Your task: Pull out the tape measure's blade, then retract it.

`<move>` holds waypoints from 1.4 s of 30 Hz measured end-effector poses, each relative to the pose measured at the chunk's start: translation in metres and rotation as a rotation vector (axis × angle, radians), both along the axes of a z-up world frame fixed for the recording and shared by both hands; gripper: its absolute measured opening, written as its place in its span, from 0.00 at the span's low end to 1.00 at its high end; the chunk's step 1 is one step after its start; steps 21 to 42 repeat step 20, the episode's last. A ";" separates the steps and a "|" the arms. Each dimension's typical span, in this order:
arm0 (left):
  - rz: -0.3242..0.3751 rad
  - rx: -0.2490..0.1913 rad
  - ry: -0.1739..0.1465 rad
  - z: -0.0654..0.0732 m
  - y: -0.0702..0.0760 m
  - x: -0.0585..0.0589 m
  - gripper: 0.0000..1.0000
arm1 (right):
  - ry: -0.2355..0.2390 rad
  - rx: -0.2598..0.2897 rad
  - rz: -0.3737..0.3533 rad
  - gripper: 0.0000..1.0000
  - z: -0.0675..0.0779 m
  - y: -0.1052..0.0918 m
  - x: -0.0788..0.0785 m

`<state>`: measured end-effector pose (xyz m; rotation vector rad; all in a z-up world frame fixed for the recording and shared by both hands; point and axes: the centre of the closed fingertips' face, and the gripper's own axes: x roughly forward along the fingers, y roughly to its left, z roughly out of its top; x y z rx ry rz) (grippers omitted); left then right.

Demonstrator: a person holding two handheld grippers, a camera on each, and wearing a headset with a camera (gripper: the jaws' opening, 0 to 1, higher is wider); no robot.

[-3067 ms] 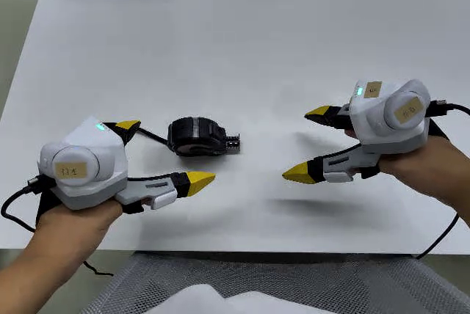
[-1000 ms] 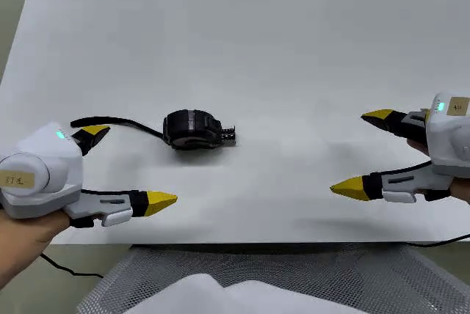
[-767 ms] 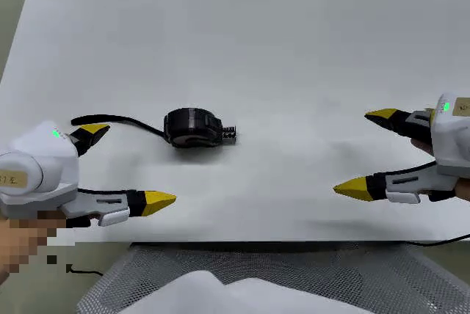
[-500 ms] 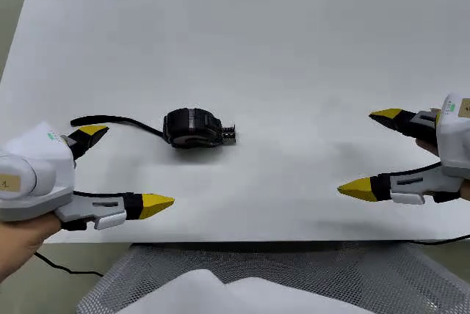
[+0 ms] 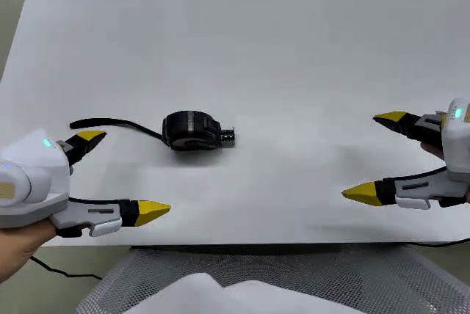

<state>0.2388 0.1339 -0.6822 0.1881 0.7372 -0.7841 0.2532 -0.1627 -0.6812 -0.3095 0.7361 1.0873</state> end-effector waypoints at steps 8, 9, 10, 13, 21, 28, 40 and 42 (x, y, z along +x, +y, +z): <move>-0.012 0.011 0.010 -0.003 0.001 -0.004 0.98 | 0.003 -0.003 0.001 0.82 -0.001 -0.002 -0.001; -0.006 0.009 -0.005 -0.001 0.002 -0.001 0.99 | 0.004 -0.003 0.001 0.82 -0.001 -0.002 -0.001; -0.002 0.005 -0.004 -0.001 0.002 -0.001 0.99 | 0.004 -0.003 0.001 0.82 -0.001 -0.002 -0.001; 0.005 -0.002 -0.002 0.000 0.002 0.000 0.99 | 0.005 -0.003 0.001 0.82 -0.001 -0.002 -0.001; -0.001 -0.001 0.000 0.000 0.001 -0.001 0.99 | 0.007 -0.002 0.001 0.82 -0.001 -0.002 -0.001; -0.001 -0.001 0.000 0.000 0.001 -0.001 0.99 | 0.007 -0.002 0.001 0.82 -0.001 -0.002 -0.001; -0.001 -0.001 0.000 0.000 0.001 -0.001 0.99 | 0.007 -0.002 0.001 0.82 -0.001 -0.002 -0.001; -0.001 -0.001 0.000 0.000 0.001 -0.001 0.99 | 0.007 -0.002 0.001 0.82 -0.001 -0.002 -0.001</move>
